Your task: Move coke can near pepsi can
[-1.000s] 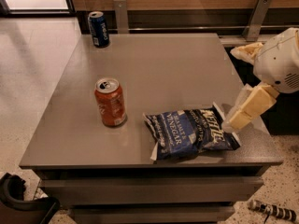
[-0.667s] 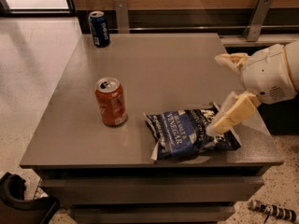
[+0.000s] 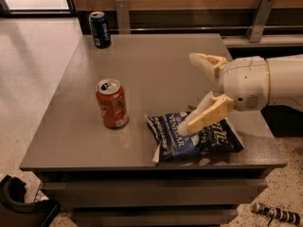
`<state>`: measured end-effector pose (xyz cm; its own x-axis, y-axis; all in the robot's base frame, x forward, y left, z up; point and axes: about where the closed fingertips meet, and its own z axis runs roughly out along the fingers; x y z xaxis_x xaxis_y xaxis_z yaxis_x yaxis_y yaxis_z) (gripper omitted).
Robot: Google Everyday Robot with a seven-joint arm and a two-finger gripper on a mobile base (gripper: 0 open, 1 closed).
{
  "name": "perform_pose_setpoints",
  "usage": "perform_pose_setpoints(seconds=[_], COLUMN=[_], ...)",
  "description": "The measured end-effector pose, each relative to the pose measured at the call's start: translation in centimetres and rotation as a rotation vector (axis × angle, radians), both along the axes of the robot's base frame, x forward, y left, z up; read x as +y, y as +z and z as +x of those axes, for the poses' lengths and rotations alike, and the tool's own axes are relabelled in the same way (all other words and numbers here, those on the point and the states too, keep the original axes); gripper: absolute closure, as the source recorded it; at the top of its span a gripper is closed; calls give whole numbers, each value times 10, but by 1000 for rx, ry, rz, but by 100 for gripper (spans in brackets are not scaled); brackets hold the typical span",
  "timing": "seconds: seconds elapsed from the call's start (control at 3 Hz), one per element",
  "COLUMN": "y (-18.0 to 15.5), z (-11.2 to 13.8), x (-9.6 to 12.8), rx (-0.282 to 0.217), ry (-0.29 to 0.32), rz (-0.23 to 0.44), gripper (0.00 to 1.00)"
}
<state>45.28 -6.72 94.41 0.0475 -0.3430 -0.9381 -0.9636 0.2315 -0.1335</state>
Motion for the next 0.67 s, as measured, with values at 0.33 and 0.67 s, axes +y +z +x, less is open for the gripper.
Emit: perform_pose_setpoints(seconds=[0.33,0.67], y=[-1,-4], z=[0,1], x=[0,7], rx=[0,7], ry=[0,21], rz=[-5,21], gripper=[0,0])
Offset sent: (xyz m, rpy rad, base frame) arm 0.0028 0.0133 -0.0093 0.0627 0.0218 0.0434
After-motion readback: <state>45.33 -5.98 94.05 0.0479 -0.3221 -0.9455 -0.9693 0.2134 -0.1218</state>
